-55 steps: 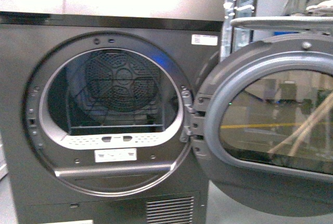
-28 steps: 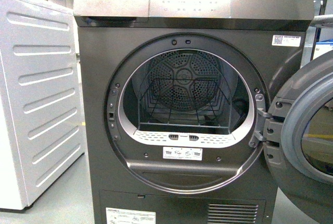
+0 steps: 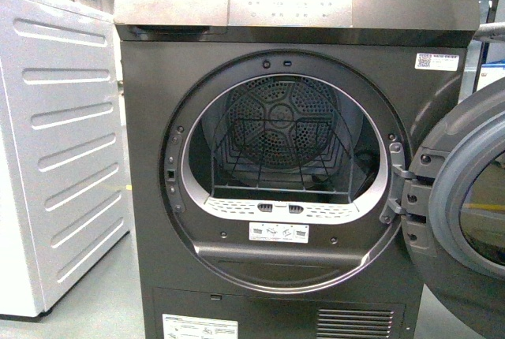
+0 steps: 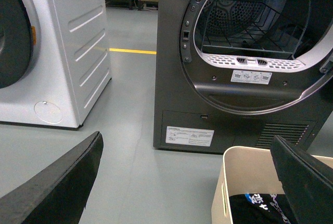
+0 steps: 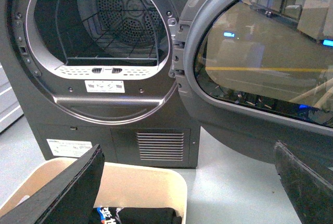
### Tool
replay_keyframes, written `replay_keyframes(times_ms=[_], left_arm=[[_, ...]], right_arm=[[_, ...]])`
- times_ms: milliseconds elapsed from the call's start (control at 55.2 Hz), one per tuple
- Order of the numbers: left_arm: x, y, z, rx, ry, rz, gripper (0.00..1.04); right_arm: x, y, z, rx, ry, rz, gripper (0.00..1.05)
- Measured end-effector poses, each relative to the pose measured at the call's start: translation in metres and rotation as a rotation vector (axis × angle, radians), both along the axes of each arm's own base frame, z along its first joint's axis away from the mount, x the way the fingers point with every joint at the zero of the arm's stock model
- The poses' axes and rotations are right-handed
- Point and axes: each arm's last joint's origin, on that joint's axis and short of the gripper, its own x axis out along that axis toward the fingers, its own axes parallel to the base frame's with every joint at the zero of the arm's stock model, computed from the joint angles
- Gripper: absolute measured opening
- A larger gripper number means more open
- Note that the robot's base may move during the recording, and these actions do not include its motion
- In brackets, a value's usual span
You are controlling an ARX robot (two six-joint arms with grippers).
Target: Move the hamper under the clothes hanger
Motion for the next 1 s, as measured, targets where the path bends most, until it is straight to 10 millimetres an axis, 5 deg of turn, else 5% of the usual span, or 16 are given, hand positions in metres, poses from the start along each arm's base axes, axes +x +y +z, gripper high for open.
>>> replay_keyframes(times_ms=[398,507,598,797,996], left_arm=[[0.0,0.0,0.0,0.0,0.0,0.0,0.98],[0.005,-0.001,-0.004,0.004,0.258,0.088,0.98],[0.018,-0.001,-0.003,0.013,0.363,0.083,0.98],[0.062,0.009,0.023,0.01,0.373,0.087,0.98],[0.116,0.009,0.007,0.065,0.478,0.071,0.98]], right_arm=[[0.0,0.0,0.0,0.0,0.0,0.0,0.97],[0.0,0.0,0.0,0.026,0.082,-0.087,0.97],[0.01,-0.001,0.007,0.058,0.214,-0.247,0.97],[0.048,-0.004,0.037,0.082,0.247,-0.214,0.97],[0.1,-0.006,0.032,0.087,0.387,-0.154,0.97]])
